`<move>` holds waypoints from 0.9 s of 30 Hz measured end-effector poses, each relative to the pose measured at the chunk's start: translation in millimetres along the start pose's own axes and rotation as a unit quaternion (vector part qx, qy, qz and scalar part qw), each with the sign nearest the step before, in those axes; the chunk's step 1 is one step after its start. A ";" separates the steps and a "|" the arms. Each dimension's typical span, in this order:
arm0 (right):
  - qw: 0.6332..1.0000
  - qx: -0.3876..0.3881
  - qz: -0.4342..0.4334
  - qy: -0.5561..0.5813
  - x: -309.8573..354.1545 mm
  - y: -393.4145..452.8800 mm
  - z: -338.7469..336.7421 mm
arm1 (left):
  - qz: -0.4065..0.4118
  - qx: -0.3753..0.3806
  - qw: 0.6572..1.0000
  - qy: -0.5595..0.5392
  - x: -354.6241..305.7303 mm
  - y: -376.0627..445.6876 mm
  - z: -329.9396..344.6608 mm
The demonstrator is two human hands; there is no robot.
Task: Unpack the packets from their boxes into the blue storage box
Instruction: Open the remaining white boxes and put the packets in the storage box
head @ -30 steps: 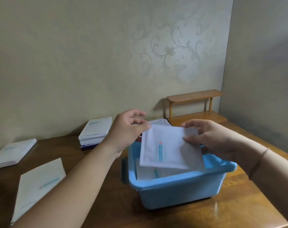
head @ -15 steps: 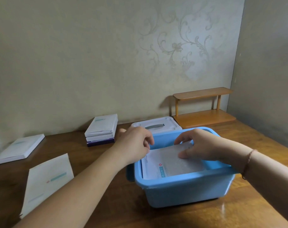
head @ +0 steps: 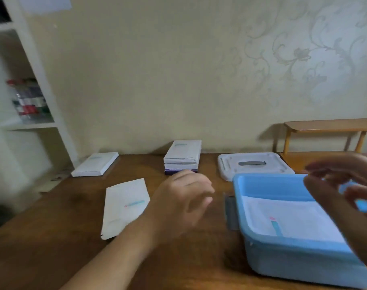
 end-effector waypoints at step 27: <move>0.943 0.124 0.140 0.274 82.8 -35.1 246.8 | -0.216 -0.113 0.955 -0.172 158.1 -137.5 -143.4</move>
Point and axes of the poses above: each hand's wrist, its own y-axis towards the middle knuckle, its own z-axis out of the palm, x = y × z, the point moved 9 cm from there along y, towards the middle knuckle, and after that the axes turned 6 degrees about -x, right-handed, at the moved point
